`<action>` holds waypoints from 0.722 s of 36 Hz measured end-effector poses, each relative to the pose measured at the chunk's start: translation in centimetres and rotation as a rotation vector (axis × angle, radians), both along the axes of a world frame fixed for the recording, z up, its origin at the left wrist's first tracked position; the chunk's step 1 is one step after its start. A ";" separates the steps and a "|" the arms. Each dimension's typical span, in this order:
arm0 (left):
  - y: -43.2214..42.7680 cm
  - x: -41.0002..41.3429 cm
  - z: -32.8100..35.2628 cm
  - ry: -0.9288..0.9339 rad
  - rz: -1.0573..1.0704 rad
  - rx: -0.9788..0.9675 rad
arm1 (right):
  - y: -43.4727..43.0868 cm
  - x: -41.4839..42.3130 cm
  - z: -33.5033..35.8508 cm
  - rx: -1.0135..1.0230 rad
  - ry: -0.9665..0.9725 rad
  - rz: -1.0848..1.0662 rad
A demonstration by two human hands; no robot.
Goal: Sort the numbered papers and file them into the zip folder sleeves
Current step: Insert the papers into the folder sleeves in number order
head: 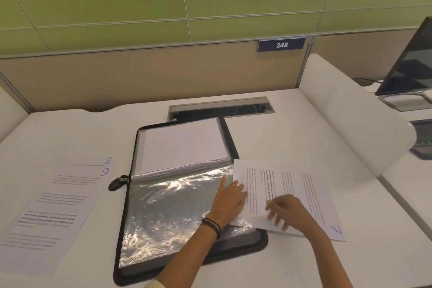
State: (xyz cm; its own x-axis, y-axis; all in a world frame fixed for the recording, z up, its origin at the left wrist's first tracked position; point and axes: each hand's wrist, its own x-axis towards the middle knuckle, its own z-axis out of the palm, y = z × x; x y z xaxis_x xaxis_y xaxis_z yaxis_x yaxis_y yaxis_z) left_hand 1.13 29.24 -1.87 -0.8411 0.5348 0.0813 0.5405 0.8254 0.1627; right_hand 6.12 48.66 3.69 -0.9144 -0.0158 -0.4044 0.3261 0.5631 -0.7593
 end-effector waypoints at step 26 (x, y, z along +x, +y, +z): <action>-1.0 -3.0 -0.7 -0.213 0.313 0.184 | -4.0 -7.1 -7.9 0.376 0.333 0.475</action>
